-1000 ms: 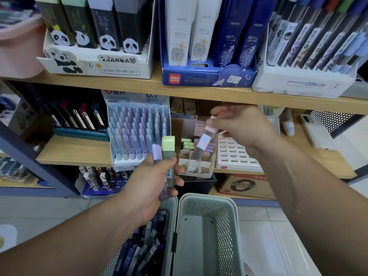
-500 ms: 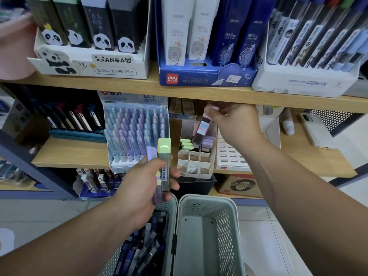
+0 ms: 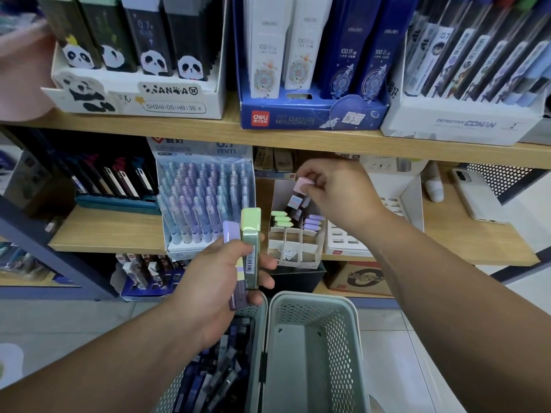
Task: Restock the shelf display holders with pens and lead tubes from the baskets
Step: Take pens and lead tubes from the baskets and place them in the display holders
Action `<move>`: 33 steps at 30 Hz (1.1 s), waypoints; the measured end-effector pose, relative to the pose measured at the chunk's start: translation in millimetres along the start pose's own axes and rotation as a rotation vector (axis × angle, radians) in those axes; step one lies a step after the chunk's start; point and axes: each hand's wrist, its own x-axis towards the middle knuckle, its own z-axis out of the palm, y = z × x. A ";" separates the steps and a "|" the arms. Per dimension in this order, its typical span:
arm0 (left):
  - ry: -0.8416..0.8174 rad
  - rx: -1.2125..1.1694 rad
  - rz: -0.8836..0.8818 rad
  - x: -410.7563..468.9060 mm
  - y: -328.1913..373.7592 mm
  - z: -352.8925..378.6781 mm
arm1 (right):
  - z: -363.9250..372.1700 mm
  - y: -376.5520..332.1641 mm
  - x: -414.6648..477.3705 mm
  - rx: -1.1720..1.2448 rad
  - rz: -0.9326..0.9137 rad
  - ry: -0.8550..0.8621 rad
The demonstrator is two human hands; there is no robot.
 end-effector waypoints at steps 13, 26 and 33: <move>0.013 -0.006 0.004 1.5 -1.5 -0.5 | 2.0 3.4 -3.0 -0.063 -0.012 -0.083; 0.019 0.005 0.013 3.0 -1.9 -2.9 | 14.7 9.9 -1.6 -0.069 0.114 -0.028; 0.035 0.011 0.010 5.1 -1.0 -2.5 | 0.4 24.4 -10.6 0.030 0.020 -0.055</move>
